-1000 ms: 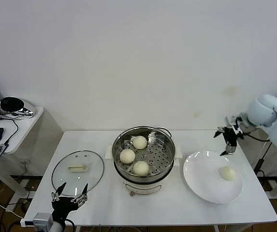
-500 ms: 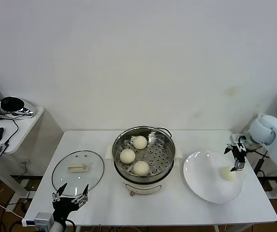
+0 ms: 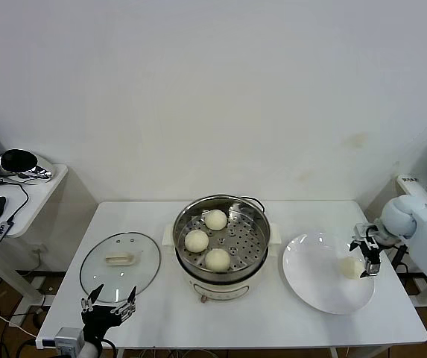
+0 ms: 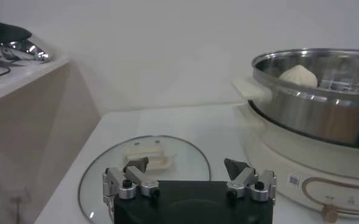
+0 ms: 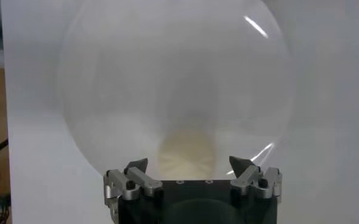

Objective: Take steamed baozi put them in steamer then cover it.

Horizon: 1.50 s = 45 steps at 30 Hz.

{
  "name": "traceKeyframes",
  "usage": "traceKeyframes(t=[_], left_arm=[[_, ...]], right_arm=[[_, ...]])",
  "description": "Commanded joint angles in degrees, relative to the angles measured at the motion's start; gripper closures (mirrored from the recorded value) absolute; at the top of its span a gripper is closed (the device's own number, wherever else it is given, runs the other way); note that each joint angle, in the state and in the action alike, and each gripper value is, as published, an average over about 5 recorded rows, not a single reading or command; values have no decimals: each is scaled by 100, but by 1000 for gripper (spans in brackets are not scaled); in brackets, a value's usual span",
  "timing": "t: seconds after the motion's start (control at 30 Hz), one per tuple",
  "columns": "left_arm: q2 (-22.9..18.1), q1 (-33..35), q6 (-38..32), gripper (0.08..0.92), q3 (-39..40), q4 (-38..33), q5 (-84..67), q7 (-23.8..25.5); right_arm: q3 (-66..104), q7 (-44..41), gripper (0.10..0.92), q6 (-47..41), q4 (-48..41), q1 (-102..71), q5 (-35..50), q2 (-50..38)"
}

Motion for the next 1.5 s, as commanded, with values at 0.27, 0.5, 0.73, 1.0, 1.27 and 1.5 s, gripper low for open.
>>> traceKeyframes(t=[0.27,0.5,0.73,1.0,1.27,1.5], left_arm=[[34,14,-3,177,-3,94,9,5],[29,-7,0,177,4,102,11,12],[22,-23,-1,177,20,151,10,7],[21,-42,0,177,47,171,3,-15],[32,-90,0,177,85,188,-7,-10],[46,-129,-2,177,137,187,-14,-14]], right_arm=[[134,288,203,160,-368,-232,-401,332],[156,371,203,138,-425,-273,-473,364],[175,401,203,114,-378,-273,-448,316],[178,507,230,-30,-231,-340,-367,210],[104,509,317,-183,-22,-209,-95,37],[-196,400,366,-500,341,162,359,-218]])
